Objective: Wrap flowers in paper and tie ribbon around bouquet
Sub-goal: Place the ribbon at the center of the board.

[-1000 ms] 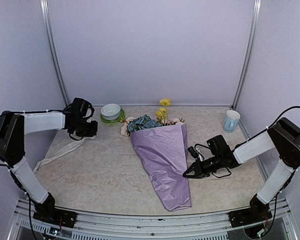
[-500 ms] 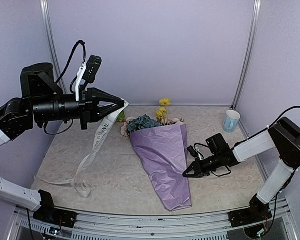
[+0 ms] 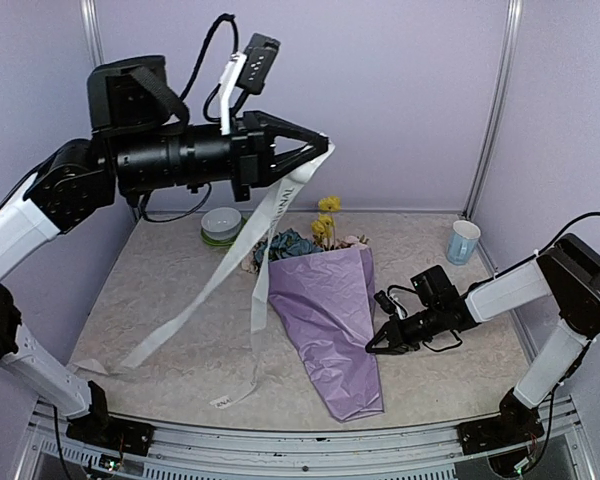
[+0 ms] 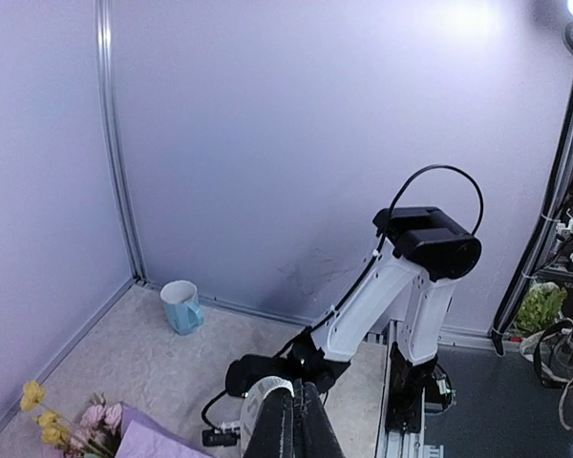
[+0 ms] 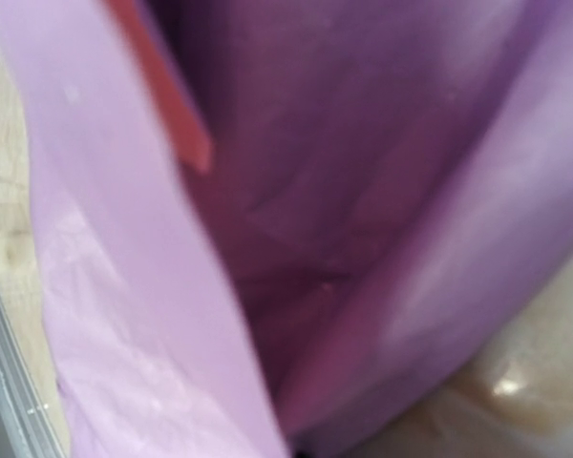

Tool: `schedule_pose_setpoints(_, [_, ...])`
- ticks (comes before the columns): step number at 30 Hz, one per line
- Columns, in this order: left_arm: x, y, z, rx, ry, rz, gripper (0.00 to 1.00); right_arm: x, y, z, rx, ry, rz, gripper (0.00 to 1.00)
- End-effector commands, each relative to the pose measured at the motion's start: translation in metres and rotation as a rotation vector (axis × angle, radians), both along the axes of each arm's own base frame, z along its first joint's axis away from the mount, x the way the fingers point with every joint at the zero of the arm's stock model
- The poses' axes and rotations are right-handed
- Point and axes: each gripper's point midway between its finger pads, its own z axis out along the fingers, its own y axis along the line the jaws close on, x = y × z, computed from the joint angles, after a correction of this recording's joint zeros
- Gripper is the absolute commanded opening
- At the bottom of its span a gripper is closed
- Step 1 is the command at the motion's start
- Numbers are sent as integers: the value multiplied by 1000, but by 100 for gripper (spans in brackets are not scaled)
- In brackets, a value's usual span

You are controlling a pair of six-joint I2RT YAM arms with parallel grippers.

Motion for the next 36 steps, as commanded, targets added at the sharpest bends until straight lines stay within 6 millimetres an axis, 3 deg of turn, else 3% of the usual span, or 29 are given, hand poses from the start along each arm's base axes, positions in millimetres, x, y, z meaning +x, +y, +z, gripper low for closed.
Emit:
schedule_pose_setpoints(1, [0, -32, 42, -21, -102, 6, 0, 6, 3, 5, -10, -31, 5, 0])
schedule_pose_setpoints(8, [-8, -58, 37, -24, -106, -84, 0, 5, 3, 5, -4, -31, 2, 0])
schedule_pose_setpoints(11, [7, -46, 30, -2, -102, 10, 0, 5, 3, 6, -6, -33, 5, 0])
schedule_pose_setpoints(14, [33, -13, 18, -2, -44, 123, 0, 6, 3, 7, -8, -39, 4, 0])
schedule_pose_setpoints(18, [69, 54, -3, -12, 61, 324, 0, 8, 4, 8, -6, -41, 2, 0])
schedule_pose_setpoints(20, [86, 89, -23, 11, 112, 454, 0, 8, 4, 7, -7, -40, 2, 0])
schedule_pose_setpoints(23, [115, 156, -54, 5, 222, 690, 0, 8, 4, 8, -6, -40, 1, 0])
schedule_pose_setpoints(27, [150, 251, -127, 73, 381, 1019, 0, 9, 4, 8, -9, -42, 3, 0])
schedule_pose_setpoints(31, [170, 337, -202, 173, 531, 1317, 0, 10, 5, 9, -11, -47, 5, 0])
schedule_pose_setpoints(34, [176, 401, -236, 205, 593, 1519, 24, 10, 4, 10, -13, -50, 6, 0])
schedule_pose_setpoints(36, [177, 429, -244, 209, 584, 1622, 59, 9, 4, 10, -11, -50, 7, 0])
